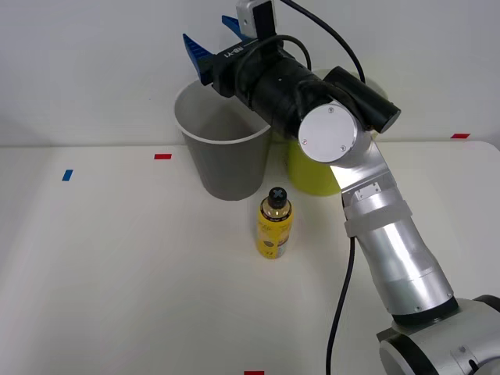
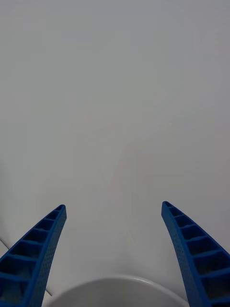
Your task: Put cans in the gray bin, plastic bottles in the light green bin
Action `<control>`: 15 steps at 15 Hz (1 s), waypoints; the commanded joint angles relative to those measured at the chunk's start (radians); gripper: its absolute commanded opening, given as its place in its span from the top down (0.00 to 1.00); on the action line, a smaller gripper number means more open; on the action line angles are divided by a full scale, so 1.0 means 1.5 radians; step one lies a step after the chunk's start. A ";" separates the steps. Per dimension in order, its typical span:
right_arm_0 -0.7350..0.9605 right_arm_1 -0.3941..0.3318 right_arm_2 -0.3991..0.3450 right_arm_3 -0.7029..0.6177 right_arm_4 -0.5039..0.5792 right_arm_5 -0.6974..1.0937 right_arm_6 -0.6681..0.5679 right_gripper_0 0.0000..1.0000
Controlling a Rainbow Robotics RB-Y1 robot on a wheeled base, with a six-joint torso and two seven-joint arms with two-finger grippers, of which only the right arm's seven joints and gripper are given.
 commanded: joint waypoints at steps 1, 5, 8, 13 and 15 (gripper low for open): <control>0.000 -0.008 0.000 -0.007 -0.053 -0.001 0.012 0.34; 0.066 -0.034 0.005 -0.104 -0.104 -0.004 0.020 0.34; 0.147 -0.043 0.007 -0.194 -0.116 -0.012 0.023 0.34; 0.335 -0.071 0.101 -0.292 -0.123 -0.227 0.032 0.34; 0.409 -0.094 0.144 -0.324 -0.122 -0.323 0.034 0.34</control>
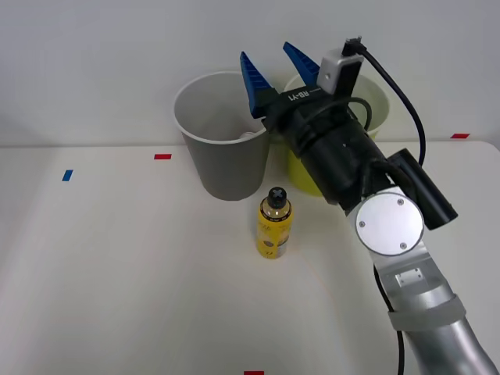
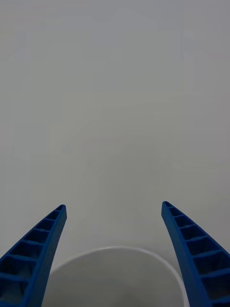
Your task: Put cans in the gray bin, plastic bottles in the light green bin
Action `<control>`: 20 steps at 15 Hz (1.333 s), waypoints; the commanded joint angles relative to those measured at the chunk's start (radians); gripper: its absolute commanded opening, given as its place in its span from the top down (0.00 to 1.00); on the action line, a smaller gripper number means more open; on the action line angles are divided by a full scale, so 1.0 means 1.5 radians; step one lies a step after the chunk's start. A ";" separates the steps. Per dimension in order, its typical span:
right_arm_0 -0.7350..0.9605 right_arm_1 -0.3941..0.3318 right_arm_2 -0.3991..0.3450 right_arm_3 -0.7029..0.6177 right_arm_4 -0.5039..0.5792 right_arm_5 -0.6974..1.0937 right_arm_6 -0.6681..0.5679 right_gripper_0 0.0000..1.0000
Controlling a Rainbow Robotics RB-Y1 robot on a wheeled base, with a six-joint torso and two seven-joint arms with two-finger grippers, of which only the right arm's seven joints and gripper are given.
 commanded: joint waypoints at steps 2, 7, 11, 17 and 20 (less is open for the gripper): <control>0.160 -0.048 0.089 -0.079 0.010 -0.181 0.007 0.33; 0.305 -0.071 0.127 -0.109 0.101 -0.302 0.007 0.34; 0.400 -0.068 0.128 -0.124 0.128 -0.324 0.008 0.34; 0.501 -0.052 0.124 -0.128 0.198 -0.324 0.006 0.34; 0.538 -0.048 0.124 -0.128 0.240 -0.324 0.003 0.33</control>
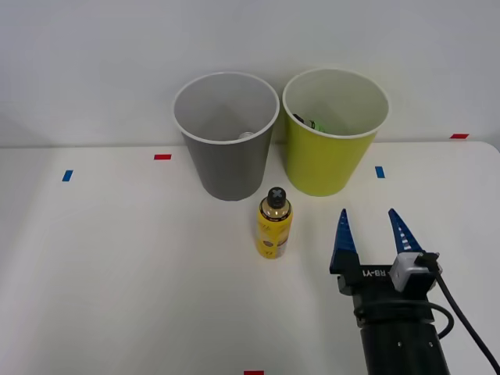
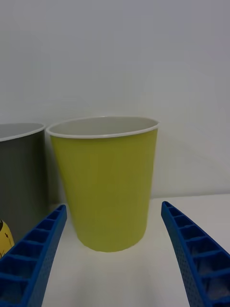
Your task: Put cans in the gray bin, plastic bottles in the light green bin
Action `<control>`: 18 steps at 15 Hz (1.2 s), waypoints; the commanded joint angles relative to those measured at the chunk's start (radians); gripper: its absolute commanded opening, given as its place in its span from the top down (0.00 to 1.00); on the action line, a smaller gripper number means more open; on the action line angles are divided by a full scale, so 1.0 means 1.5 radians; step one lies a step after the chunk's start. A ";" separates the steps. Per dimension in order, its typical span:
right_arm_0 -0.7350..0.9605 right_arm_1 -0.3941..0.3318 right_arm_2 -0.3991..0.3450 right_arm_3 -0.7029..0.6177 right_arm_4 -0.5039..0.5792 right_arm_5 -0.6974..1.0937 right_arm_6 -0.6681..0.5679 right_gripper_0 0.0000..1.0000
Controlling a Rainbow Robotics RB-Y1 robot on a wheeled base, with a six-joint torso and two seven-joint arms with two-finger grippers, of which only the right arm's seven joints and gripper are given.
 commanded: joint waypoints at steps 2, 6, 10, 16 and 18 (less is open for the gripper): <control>0.045 0.001 0.002 0.000 0.035 0.000 -0.008 0.33; 0.083 -0.023 0.012 0.001 0.039 -0.031 -0.019 0.28; 0.111 -0.058 0.016 0.001 0.018 -0.053 -0.037 0.28; 0.112 -0.063 -0.004 0.126 0.162 -0.170 -0.203 0.27; 0.125 -0.071 -0.034 0.128 0.231 -0.168 -0.289 0.28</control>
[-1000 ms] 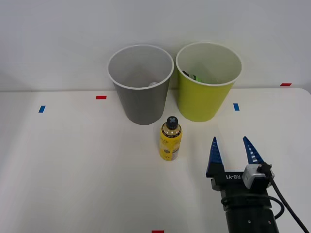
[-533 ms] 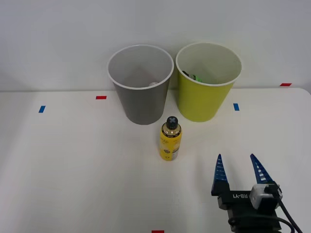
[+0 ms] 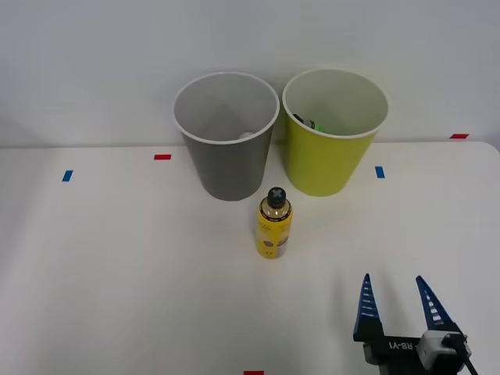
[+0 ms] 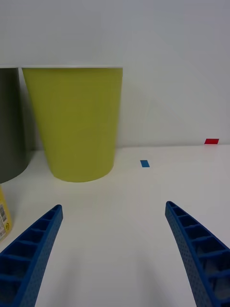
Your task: Put cans in the gray bin, plastic bottles in the light green bin
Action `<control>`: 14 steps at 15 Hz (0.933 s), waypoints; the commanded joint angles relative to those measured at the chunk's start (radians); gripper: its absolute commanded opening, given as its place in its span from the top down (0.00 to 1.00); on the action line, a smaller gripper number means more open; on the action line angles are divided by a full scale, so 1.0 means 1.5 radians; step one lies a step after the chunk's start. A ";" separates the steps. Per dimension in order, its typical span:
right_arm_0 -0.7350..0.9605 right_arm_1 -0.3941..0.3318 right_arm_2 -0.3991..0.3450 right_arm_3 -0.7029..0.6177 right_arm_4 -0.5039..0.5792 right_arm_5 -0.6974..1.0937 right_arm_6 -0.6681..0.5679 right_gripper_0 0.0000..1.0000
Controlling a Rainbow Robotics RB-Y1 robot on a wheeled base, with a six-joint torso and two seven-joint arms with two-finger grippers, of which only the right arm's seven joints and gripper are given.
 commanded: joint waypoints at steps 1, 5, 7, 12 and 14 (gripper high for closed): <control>0.023 -0.009 -0.058 0.035 0.165 -0.019 -0.183 0.28; 0.081 0.015 -0.114 0.033 0.342 -0.015 -0.408 0.27; 0.101 0.034 -0.117 0.033 0.374 -0.014 -0.456 0.28; 0.151 0.074 -0.139 0.033 0.409 -0.015 -0.477 0.28; 0.169 0.088 -0.146 0.033 0.427 -0.020 -0.518 0.28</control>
